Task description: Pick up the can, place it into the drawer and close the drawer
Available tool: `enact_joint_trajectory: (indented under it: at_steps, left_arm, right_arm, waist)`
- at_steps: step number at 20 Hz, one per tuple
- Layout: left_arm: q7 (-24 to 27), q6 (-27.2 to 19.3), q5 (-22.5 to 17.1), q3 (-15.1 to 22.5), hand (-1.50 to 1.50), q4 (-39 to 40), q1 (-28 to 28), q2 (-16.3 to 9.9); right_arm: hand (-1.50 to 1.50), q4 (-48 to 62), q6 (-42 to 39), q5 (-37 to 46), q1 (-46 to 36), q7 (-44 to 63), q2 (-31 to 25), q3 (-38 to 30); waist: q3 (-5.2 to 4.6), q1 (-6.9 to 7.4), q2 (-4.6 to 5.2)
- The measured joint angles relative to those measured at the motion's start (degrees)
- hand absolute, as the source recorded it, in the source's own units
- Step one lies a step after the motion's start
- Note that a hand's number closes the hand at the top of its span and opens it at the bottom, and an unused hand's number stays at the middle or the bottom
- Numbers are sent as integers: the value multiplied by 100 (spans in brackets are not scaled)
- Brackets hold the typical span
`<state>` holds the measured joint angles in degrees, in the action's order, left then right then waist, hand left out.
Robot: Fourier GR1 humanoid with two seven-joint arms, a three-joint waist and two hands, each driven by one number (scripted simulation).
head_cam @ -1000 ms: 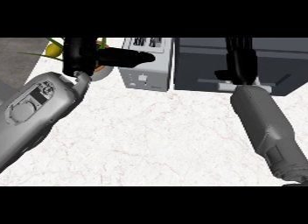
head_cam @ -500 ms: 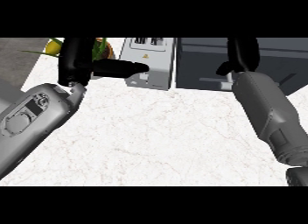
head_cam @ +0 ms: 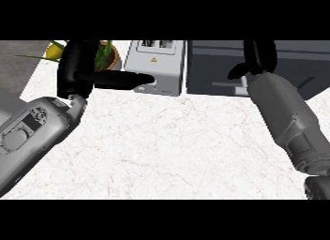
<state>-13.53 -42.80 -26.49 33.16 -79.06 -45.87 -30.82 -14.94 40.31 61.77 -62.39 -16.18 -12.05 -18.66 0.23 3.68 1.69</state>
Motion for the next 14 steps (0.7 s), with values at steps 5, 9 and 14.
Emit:
enact_joint_trajectory:
  at_steps: [5,9,14]
  left_arm:
    - [53,41,24,-56,-150,-74,157,-59]
    - [72,-11,86,-50,-150,-134,300,-52]
    - [161,-32,157,-104,-150,-261,569,-76]
  right_arm:
    - [-150,-85,-355,-602,-109,-565,105,-502]
    - [-150,-171,-738,-1227,-242,-907,323,-995]
    - [-150,-208,-1203,-1911,-371,-1196,446,-1528]
  waist:
    - [9,-34,-1]
    - [15,-63,-24]
    - [12,-88,-36]
